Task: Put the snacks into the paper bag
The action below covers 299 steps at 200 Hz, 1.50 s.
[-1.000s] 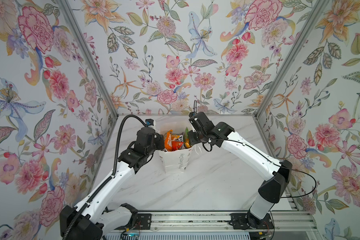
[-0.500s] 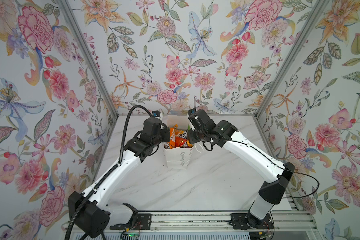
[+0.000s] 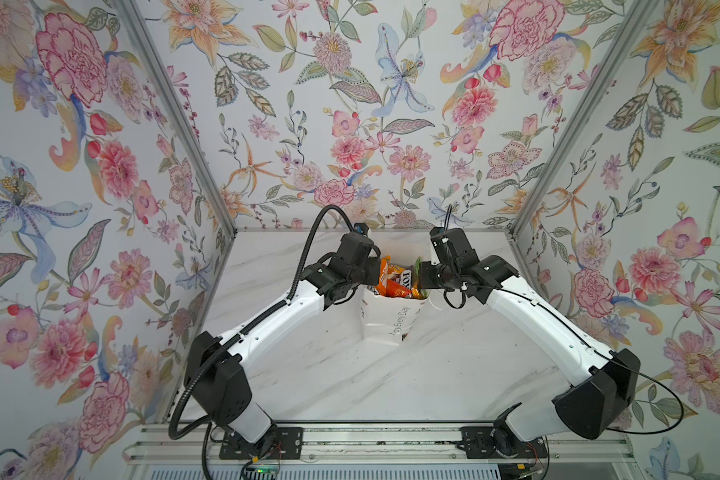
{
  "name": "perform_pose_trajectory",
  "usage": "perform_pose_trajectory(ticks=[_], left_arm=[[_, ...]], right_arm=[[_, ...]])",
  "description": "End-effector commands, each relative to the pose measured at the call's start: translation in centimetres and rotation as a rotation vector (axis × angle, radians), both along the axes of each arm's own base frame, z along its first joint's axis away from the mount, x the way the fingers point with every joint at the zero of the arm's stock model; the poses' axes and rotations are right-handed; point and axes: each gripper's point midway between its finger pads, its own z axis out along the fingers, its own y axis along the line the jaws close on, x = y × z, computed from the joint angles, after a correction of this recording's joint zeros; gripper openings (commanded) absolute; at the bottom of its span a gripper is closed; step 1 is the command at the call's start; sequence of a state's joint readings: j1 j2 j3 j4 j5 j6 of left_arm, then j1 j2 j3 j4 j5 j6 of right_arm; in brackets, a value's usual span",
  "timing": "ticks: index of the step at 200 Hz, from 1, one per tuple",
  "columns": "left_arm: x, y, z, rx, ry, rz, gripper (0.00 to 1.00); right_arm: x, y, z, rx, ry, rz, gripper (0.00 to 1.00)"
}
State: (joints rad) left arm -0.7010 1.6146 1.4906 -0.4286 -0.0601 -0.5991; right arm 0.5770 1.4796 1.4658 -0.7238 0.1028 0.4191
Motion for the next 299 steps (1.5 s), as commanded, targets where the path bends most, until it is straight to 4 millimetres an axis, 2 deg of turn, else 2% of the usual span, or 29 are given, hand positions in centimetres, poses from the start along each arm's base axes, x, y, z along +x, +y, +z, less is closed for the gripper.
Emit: perform_pose_trajectory(ticks=[1, 9, 12, 17, 36, 59, 83, 104, 131, 150, 172, 213, 247, 270, 299], left_arm=[[-0.2, 0.0, 5.1, -0.057, -0.095, -0.007, 0.0], [-0.1, -0.2, 5.5, -0.075, -0.108, -0.007, 0.0], [-0.5, 0.1, 7.0, -0.098, -0.134, -0.006, 0.0], [-0.6, 0.3, 7.6, -0.11, -0.146, 0.0, 0.0], [-0.8, 0.7, 7.9, -0.125, -0.159, 0.012, 0.0], [-0.9, 0.9, 6.5, -0.097, -0.135, 0.018, 0.0], [-1.1, 2.1, 4.6, -0.056, -0.116, 0.056, 0.0], [-1.3, 2.6, 4.0, -0.057, -0.119, 0.07, 0.09], [-0.9, 3.4, 3.9, -0.056, -0.122, 0.093, 0.13], [-0.7, 3.8, 4.1, -0.07, -0.129, 0.098, 0.25], [-0.2, 4.6, 4.3, -0.071, -0.135, 0.115, 0.3], [0.0, 5.1, 4.8, -0.075, -0.153, 0.12, 0.45], [-0.3, 5.5, 6.4, -0.078, -0.193, 0.118, 0.57], [-0.7, 6.6, 7.9, -0.067, -0.245, 0.136, 0.7], [-1.2, 9.2, 9.6, -0.022, -0.331, 0.208, 0.86]], right_arm=[[1.0, 1.3, 3.4, 0.1, -0.088, 0.027, 0.0], [1.2, 1.3, 3.9, 0.107, -0.096, 0.03, 0.0], [1.3, 1.3, 4.1, 0.11, -0.1, 0.03, 0.0], [1.4, 1.4, 4.3, 0.114, -0.104, 0.032, 0.0], [1.5, 1.6, 4.9, 0.12, -0.113, 0.037, 0.0], [1.7, 1.7, 5.0, 0.12, -0.116, 0.036, 0.0], [1.8, 2.0, 4.6, 0.12, -0.106, 0.044, 0.0], [2.1, 2.4, 4.3, 0.116, -0.097, 0.049, 0.0], [2.5, 2.5, 3.9, 0.106, -0.093, 0.049, 0.1], [2.7, 2.2, 3.8, 0.089, -0.099, 0.03, 0.21], [2.8, 2.0, 3.8, 0.079, -0.105, 0.02, 0.28], [2.8, 1.9, 3.9, 0.073, -0.111, 0.018, 0.4], [2.6, 1.8, 5.1, 0.082, -0.139, 0.024, 0.54], [2.2, 1.4, 6.4, 0.088, -0.169, 0.024, 0.67], [1.3, 0.5, 8.2, 0.093, -0.216, 0.026, 0.8]])
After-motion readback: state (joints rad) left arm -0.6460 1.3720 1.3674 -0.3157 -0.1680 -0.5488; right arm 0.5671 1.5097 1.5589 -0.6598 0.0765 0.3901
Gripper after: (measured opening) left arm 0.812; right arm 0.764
